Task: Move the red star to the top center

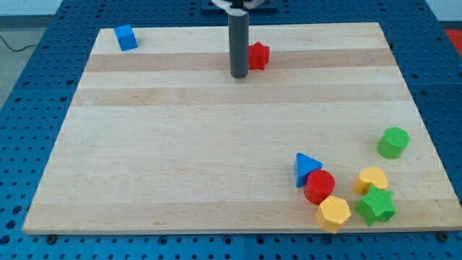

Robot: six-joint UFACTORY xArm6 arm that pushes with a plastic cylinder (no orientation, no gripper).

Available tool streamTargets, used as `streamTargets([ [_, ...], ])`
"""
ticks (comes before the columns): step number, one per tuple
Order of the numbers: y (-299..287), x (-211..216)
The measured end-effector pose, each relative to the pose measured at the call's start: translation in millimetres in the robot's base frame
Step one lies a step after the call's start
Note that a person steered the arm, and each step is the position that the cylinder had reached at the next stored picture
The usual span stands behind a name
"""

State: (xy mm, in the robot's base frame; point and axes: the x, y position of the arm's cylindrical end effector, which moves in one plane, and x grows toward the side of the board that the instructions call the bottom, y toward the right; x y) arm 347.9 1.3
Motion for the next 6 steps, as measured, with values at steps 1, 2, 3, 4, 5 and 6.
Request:
streamTargets([
  [1,37,4],
  [2,51,-28],
  [3,35,-58],
  [4,18,-67],
  [5,29,-67],
  [6,55,-70],
])
